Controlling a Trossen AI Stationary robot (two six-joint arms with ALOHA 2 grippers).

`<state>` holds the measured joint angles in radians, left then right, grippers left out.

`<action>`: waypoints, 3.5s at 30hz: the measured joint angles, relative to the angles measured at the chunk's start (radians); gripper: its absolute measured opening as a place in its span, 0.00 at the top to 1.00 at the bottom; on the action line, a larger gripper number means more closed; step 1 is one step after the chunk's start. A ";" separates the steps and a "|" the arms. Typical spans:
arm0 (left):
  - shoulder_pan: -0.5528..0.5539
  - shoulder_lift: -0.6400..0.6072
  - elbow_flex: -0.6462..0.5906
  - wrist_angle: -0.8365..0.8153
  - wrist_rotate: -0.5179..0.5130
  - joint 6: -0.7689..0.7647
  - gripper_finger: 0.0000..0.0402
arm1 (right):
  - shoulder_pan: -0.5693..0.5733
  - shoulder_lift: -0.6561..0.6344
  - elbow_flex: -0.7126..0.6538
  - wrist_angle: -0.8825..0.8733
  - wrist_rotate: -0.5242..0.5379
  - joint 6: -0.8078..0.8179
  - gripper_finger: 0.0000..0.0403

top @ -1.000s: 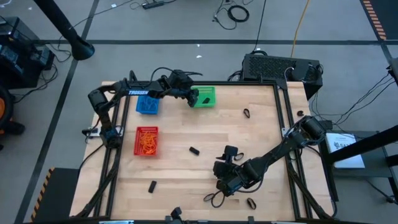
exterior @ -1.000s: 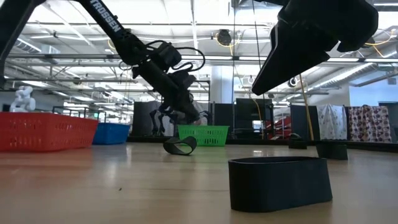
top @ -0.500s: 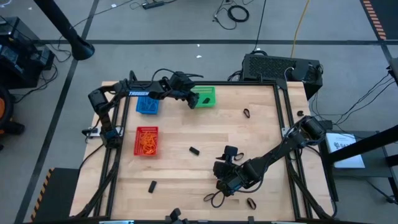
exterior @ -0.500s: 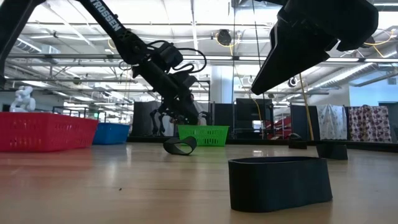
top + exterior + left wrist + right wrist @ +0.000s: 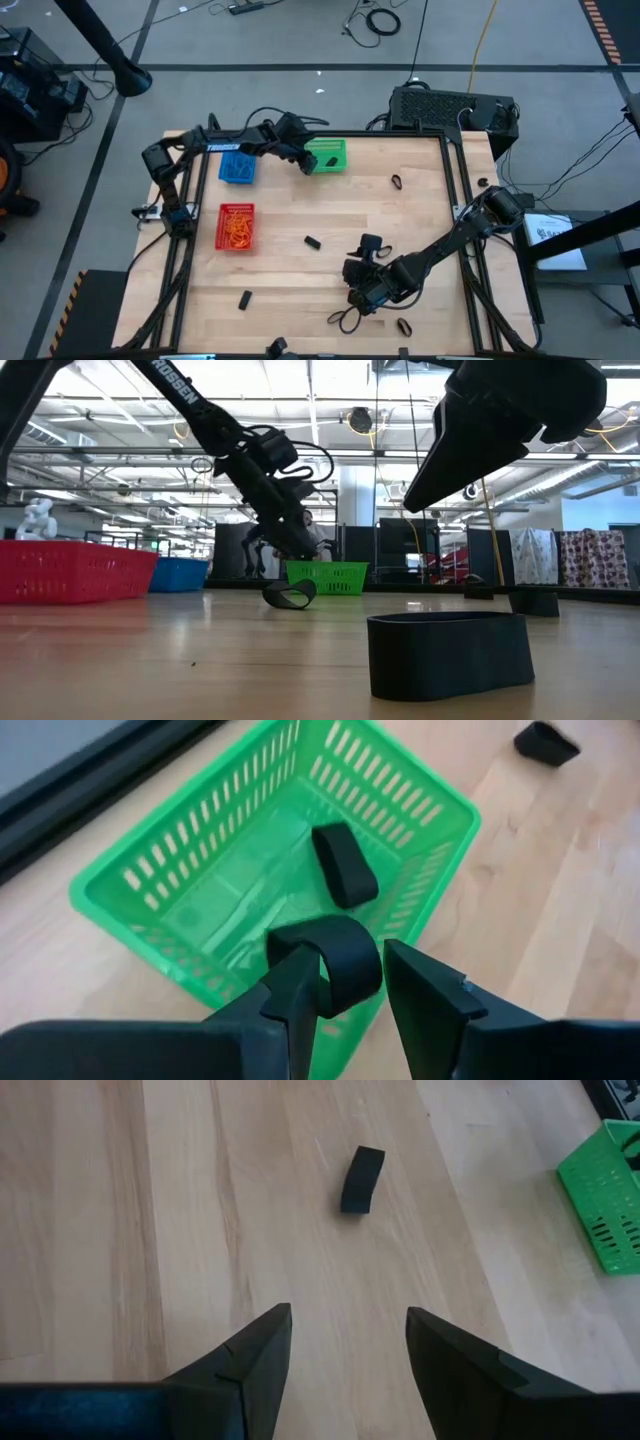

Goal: Sort rubber bands into baskets
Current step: Put the black rubber band into the green bin

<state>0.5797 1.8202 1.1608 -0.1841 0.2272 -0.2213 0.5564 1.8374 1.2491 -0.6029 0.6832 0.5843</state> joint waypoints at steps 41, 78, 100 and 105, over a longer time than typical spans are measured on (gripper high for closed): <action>-0.726 -0.024 0.070 -0.544 0.007 0.189 0.70 | 0.004 0.000 0.000 -0.254 -0.027 0.251 0.52; -1.391 -0.154 0.070 -0.937 -0.575 -0.455 0.70 | -0.106 0.000 -0.165 -0.323 -0.323 0.663 0.52; -1.491 -0.264 -0.080 -0.994 -0.962 -0.698 0.70 | -0.120 0.000 -0.164 -0.293 -0.239 0.421 0.98; -1.481 -0.392 -0.353 -0.702 -0.936 -0.823 0.70 | -0.172 0.000 -0.164 -0.300 -0.156 0.319 0.99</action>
<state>-0.9011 1.4281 0.8077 -0.8861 -0.7084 -1.0447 0.3846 1.8373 1.0851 -0.9027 0.5272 0.9035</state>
